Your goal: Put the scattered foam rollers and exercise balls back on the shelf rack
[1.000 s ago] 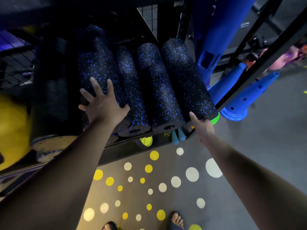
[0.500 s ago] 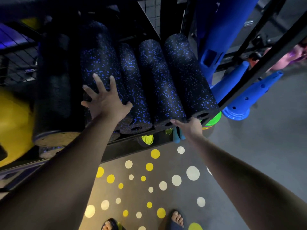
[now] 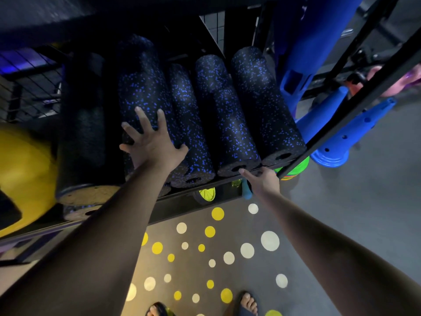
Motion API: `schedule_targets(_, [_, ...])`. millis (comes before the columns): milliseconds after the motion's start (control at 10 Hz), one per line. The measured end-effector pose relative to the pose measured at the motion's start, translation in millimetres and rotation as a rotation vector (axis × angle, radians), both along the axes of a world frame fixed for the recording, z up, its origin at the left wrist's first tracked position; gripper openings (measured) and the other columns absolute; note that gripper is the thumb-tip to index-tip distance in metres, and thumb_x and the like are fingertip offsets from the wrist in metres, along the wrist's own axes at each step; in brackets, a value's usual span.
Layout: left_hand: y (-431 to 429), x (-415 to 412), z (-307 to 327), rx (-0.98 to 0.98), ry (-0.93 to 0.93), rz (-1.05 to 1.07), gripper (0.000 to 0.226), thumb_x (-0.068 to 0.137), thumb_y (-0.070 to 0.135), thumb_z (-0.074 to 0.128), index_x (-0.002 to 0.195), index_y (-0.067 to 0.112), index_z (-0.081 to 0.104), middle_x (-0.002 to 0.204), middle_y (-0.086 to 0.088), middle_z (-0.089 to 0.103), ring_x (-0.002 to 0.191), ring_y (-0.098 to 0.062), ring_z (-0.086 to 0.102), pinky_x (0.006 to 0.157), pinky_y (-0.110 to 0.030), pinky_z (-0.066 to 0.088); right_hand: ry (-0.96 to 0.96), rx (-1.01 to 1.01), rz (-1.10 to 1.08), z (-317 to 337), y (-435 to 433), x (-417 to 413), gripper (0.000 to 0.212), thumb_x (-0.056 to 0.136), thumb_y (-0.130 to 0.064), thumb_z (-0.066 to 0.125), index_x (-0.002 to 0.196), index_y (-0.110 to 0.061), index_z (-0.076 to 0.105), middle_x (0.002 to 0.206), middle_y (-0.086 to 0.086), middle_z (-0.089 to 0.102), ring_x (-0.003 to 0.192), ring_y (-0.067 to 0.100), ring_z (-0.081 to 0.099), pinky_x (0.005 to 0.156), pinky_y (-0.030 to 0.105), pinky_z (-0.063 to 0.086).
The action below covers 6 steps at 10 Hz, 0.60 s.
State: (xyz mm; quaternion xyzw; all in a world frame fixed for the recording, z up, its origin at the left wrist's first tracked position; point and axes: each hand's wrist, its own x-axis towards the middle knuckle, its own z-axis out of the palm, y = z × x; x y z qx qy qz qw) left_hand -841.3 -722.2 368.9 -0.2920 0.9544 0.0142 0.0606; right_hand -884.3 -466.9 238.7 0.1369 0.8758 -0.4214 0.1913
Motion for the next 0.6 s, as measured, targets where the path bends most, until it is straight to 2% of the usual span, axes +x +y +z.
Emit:
schedule_targets(100, [0, 0, -2, -0.008, 0.015, -0.001, 0.111, 0.081, 0.074, 0.063, 0.162, 0.029, 0.0, 0.169, -0.014, -0.018, 0.15, -0.056, 0.002, 0.105, -0.076, 0.034, -0.02, 0.065, -0.01, 3, 12, 0, 0.045, 0.087, -0.045, 0.073, 0.109, -0.007, 0.071, 0.107, 0.013, 0.073, 0.105, 0.032, 0.065, 0.077, 0.031, 0.043])
schedule_targets(200, [0, 1, -1, -0.008, 0.002, -0.005, 0.111, 0.082, 0.074, 0.061, 0.163, 0.028, 0.0, 0.169, -0.015, -0.018, 0.15, -0.057, 0.001, 0.104, -0.076, 0.033, -0.021, 0.123, -0.032, 16, 25, 0, 0.039, 0.092, -0.038, 0.066, 0.115, -0.006, 0.07, 0.111, 0.017, 0.071, 0.11, 0.035, 0.063, 0.086, 0.035, 0.046])
schedule_targets(300, [-1, 2, 6, 0.034, -0.039, -0.008, 0.108, 0.085, 0.077, 0.054, 0.163, 0.029, -0.005, 0.168, -0.014, -0.022, 0.151, -0.056, -0.004, 0.109, -0.078, 0.027, -0.008, 0.137, -0.04, 41, 33, 3, 0.034, 0.092, -0.033, 0.063, 0.112, -0.007, 0.072, 0.109, 0.015, 0.073, 0.108, 0.035, 0.064, 0.081, 0.033, 0.045])
schedule_targets(400, [2, 8, 24, 0.061, -0.097, -0.042, 0.101, 0.09, 0.077, 0.044, 0.163, 0.028, -0.008, 0.169, -0.014, -0.023, 0.154, -0.049, -0.012, 0.113, -0.08, 0.011, 0.015, 0.136, -0.036, 76, 36, 9, 0.031, 0.093, -0.028, 0.06, 0.11, -0.005, 0.072, 0.108, 0.017, 0.073, 0.106, 0.036, 0.064, 0.085, 0.035, 0.049])
schedule_targets(500, [20, 23, 62, 0.088, 0.068, -0.095, 0.08, 0.099, 0.061, 0.043, 0.163, 0.023, 0.014, 0.172, -0.013, 0.002, 0.157, -0.041, 0.004, 0.117, -0.071, 0.013, 0.034, 0.128, 0.024, 135, 41, 28, 0.032, 0.097, -0.023, 0.057, 0.116, -0.001, 0.068, 0.117, 0.019, 0.068, 0.112, 0.036, 0.062, 0.085, 0.033, 0.049])
schedule_targets(600, [61, 45, 99, 0.303, 0.336, -0.189, 0.054, 0.098, 0.041, 0.055, 0.145, 0.016, 0.053, 0.159, -0.012, 0.042, 0.141, -0.038, 0.044, 0.111, -0.05, 0.038, 0.079, 0.106, -0.03, 198, 50, 52, 0.028, 0.099, -0.025, 0.058, 0.111, -0.003, 0.07, 0.107, 0.018, 0.069, 0.108, 0.035, 0.065, 0.075, 0.031, 0.045])
